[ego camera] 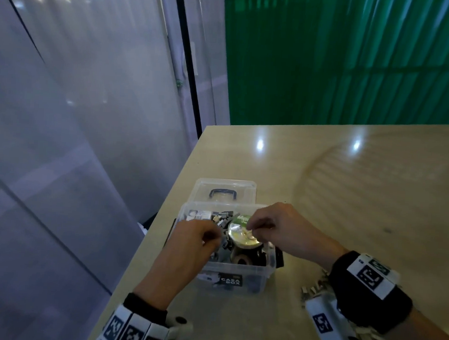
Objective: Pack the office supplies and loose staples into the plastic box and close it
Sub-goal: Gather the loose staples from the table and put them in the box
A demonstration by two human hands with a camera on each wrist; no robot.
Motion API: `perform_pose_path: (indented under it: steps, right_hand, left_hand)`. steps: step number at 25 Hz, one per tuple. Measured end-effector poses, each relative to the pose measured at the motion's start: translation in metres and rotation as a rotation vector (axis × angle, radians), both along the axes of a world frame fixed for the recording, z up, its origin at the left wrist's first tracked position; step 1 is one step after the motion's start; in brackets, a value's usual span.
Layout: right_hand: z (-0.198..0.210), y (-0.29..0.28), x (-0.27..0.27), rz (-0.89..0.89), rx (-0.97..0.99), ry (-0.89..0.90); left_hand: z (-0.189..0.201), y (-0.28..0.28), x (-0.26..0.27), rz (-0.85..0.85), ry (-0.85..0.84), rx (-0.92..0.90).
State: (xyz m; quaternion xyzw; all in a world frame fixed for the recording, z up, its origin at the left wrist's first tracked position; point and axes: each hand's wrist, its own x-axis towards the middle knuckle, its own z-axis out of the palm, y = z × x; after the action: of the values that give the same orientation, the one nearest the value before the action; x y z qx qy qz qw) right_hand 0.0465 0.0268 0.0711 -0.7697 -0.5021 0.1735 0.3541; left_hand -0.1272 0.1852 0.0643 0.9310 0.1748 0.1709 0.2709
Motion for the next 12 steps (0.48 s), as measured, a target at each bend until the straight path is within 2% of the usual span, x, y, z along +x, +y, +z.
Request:
perform_pose_path:
  steps: [5, 9, 12]
  right_hand:
    - [-0.005, -0.064, 0.038, -0.086, -0.082, 0.041]
    - [-0.023, -0.132, 0.073, -0.125, -0.442, -0.043]
    - [-0.046, -0.179, 0.093, -0.159, -0.634, -0.053]
  left_hand:
    - [0.008, -0.057, 0.052, -0.172, -0.055, -0.038]
    - [-0.012, -0.121, 0.100, -0.328, 0.034, -0.030]
    - [-0.049, -0.160, 0.133, -0.332, 0.217, -0.016]
